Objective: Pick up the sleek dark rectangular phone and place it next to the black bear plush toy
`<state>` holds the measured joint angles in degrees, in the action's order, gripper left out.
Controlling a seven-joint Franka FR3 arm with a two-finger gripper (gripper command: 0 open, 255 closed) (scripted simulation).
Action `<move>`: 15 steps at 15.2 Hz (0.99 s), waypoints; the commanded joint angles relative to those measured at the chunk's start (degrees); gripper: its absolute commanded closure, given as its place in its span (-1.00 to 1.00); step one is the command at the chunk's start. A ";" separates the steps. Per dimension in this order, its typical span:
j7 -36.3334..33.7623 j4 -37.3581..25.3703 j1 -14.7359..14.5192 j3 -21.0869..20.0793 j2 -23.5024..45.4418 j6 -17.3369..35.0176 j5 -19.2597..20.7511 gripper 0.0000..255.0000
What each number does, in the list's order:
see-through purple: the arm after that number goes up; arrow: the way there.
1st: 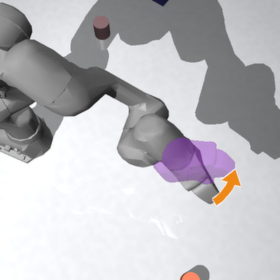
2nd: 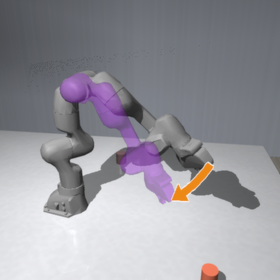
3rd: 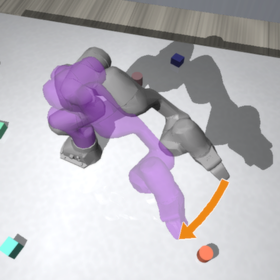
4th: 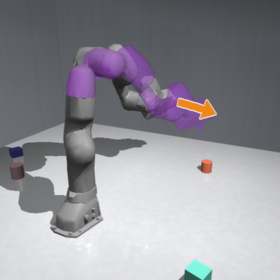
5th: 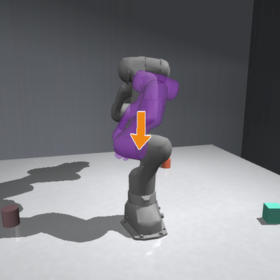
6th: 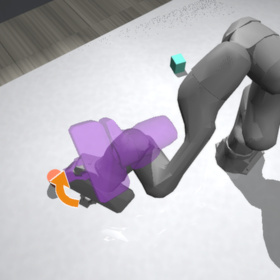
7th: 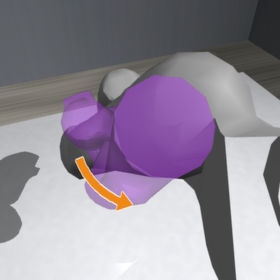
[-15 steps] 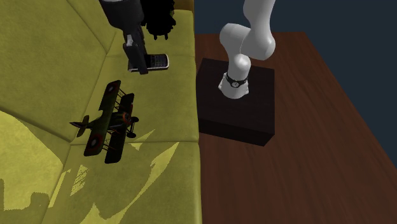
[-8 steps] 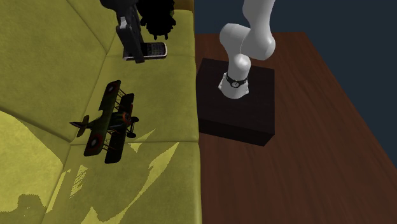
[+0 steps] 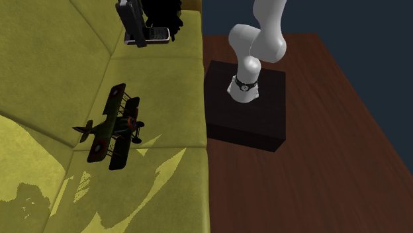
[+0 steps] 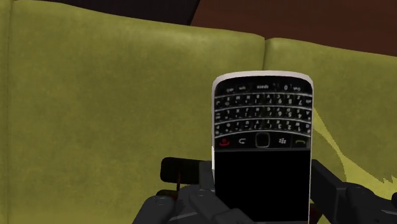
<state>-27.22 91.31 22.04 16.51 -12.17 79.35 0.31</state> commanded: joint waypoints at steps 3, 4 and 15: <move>4.75 2.58 1.93 2.76 -3.09 -0.43 1.61 1.00; 5.98 3.08 2.42 3.49 -3.75 -0.56 2.03 1.00; 20.81 4.01 7.33 13.21 -7.08 -2.15 6.41 1.00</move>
<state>-8.22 95.85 28.98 28.43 -19.78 77.14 6.54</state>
